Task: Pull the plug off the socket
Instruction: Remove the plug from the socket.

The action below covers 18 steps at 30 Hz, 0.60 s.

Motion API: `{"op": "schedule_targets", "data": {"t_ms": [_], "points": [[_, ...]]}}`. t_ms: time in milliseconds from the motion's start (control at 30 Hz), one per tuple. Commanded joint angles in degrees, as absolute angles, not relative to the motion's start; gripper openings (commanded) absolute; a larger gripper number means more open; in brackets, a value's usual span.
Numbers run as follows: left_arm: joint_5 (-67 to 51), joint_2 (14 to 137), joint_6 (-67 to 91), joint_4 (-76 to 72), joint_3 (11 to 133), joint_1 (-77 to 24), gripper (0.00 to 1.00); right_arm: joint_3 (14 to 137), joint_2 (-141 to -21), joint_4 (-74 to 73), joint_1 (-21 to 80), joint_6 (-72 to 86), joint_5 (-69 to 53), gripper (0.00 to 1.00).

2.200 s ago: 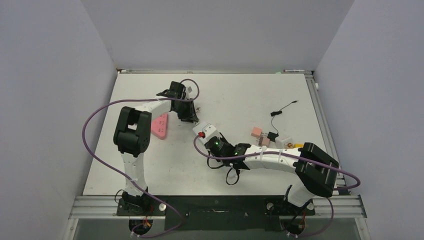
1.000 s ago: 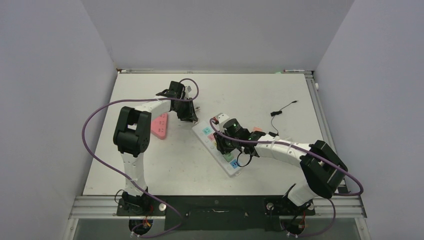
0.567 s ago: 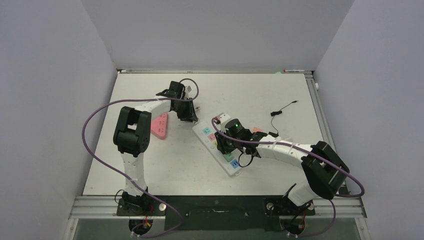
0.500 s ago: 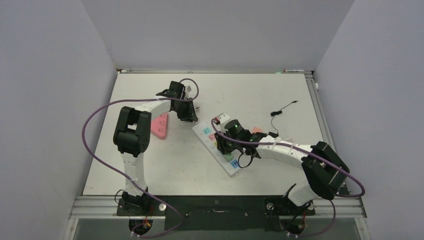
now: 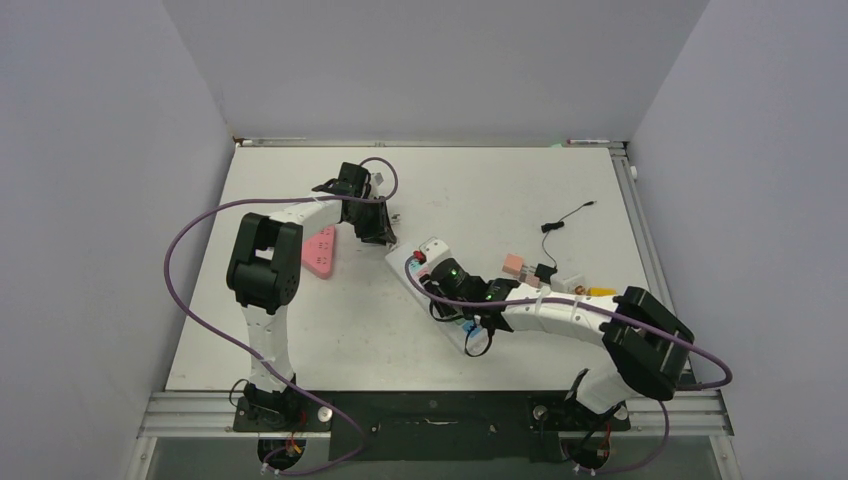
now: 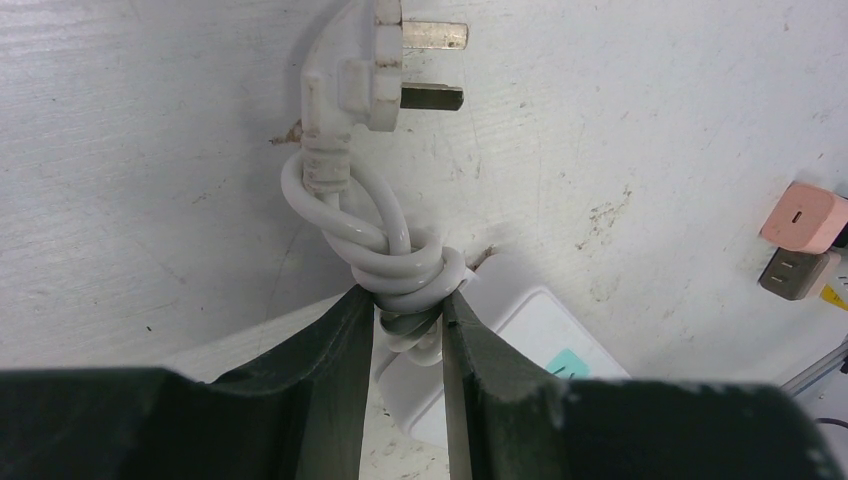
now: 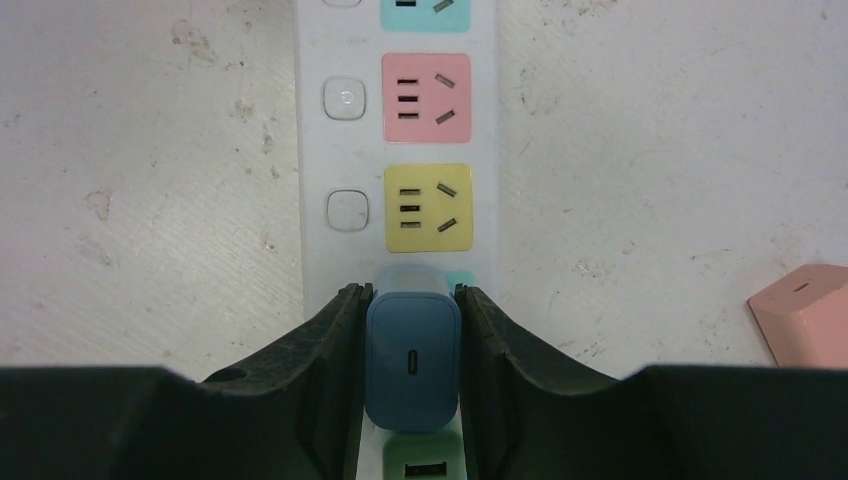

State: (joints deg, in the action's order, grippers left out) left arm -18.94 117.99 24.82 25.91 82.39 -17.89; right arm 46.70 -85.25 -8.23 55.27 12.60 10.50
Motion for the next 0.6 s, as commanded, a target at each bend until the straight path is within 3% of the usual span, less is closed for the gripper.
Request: {"op": "schedule_targets", "data": {"t_ms": [0,567], "points": [[-13.8,119.6,22.6,26.0,83.1,-16.5,0.00,49.8,-87.0,-12.8,57.7,11.7,20.3,0.05],[-14.0,119.4,22.6,26.0,83.1,-16.5,0.00,54.3,-92.8,-17.2,64.1,10.4,29.0,0.05]]}}
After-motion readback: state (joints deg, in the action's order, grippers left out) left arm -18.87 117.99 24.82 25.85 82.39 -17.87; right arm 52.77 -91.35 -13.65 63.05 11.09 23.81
